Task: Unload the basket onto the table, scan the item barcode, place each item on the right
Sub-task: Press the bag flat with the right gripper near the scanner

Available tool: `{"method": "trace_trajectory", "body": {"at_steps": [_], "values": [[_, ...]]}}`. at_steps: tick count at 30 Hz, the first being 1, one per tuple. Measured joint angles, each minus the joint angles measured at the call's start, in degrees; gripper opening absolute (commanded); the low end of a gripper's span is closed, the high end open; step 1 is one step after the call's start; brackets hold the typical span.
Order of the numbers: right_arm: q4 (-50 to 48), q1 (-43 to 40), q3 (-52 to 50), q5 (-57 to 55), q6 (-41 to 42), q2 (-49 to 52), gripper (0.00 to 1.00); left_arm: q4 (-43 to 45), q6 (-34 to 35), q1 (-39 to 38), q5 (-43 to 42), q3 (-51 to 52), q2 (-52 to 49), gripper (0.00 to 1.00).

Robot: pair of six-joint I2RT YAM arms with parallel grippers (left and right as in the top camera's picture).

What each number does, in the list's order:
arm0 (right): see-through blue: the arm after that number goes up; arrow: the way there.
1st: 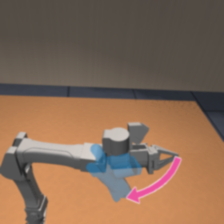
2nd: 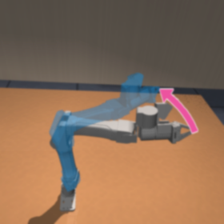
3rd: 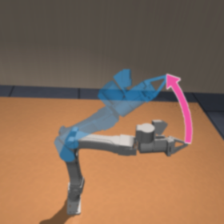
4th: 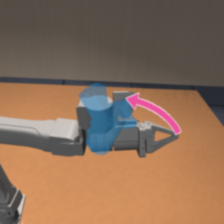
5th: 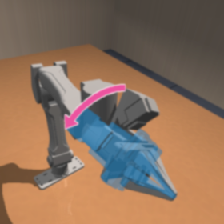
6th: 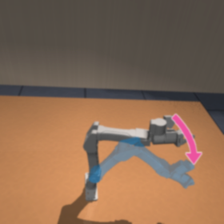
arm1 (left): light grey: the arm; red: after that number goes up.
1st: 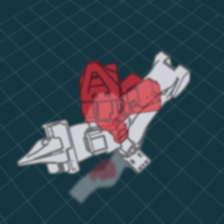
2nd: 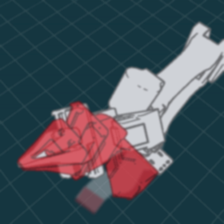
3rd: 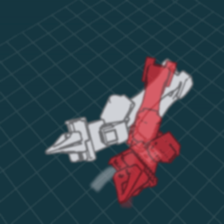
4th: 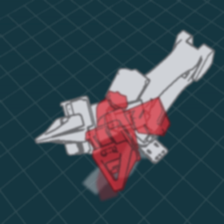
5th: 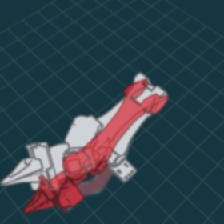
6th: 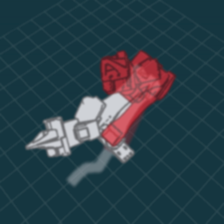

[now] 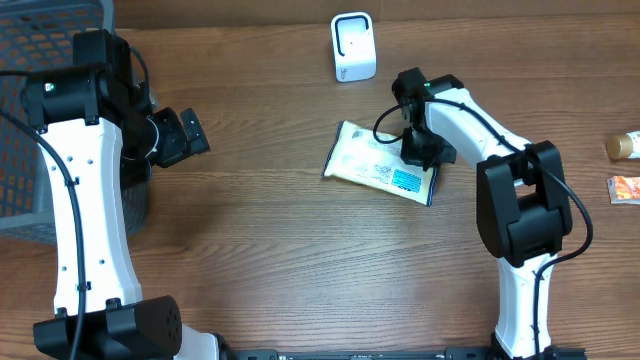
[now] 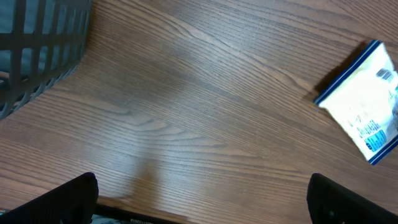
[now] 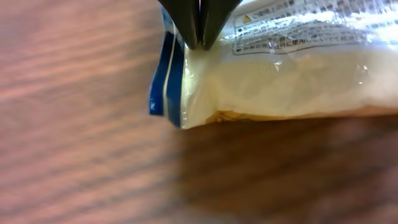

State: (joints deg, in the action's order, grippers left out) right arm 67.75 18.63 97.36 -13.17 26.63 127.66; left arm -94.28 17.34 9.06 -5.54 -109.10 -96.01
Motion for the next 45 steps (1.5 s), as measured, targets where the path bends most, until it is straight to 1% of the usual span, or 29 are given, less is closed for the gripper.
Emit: {"method": "trace_trajectory", "body": {"at_steps": [5, 8, 10, 12, 15, 19, 21, 23, 27, 33, 37, 42, 45], "values": [[2.51, 0.22, 0.02, 0.94, -0.35, -5.29, 0.04, 0.00, 0.00, 0.00, 0.02, 0.00, 0.00, 1.00], [1.70, 0.24, 0.76, 9.51, -3.39, -10.84, 0.04, 0.00, 0.00, 0.00, 0.02, 0.00, 0.00, 1.00], [-2.01, 0.48, 1.11, 16.22, -4.50, -12.44, 0.04, 0.00, 0.00, 0.00, 0.02, 0.00, 0.00, 1.00], [-8.09, 1.29, 0.39, 21.57, -4.79, -12.26, 0.04, 0.00, 0.00, 0.00, 0.02, 0.00, 0.00, 1.00], [-14.12, 2.91, -2.21, 24.33, -3.43, -11.54, 0.04, -0.04, 0.00, 0.00, 0.02, 0.00, 0.00, 1.00], [-23.43, 5.22, -8.00, 25.00, 1.99, -6.95, 0.04, 0.00, 0.02, 0.00, 0.02, 0.00, 0.00, 1.00], [-25.62, 5.77, -9.42, 26.10, 3.52, -5.11, 0.04, -0.02, 0.02, 0.00, 0.02, 0.00, 0.00, 1.00], [-26.25, 5.99, -9.42, 26.53, 3.80, -5.16, 0.04, 0.00, 0.00, 0.00, 0.02, 0.00, 0.00, 1.00], [-25.20, 7.82, -8.07, 27.58, 1.27, -4.72, 0.04, 0.00, 0.00, 0.00, 0.02, 0.00, 0.00, 1.00], [-18.01, 11.47, 0.85, 28.39, -2.73, -2.64, 0.04, 0.00, 0.00, 0.00, 0.02, 0.00, 0.00, 1.00], [-17.66, 10.82, 5.60, 28.35, -3.15, -2.64, 0.04, 0.00, 0.00, 0.00, 0.02, 0.00, 0.00, 1.00], [-18.08, 10.34, 4.55, 27.71, -3.30, -2.64, 0.04, 0.00, 0.00, 0.00, 0.02, 0.00, 0.00, 1.00], [-21.70, 10.58, 2.45, 27.12, -2.43, -1.29, 0.04, 0.00, 0.02, 0.00, 0.02, 0.00, 0.00, 1.00]]}}
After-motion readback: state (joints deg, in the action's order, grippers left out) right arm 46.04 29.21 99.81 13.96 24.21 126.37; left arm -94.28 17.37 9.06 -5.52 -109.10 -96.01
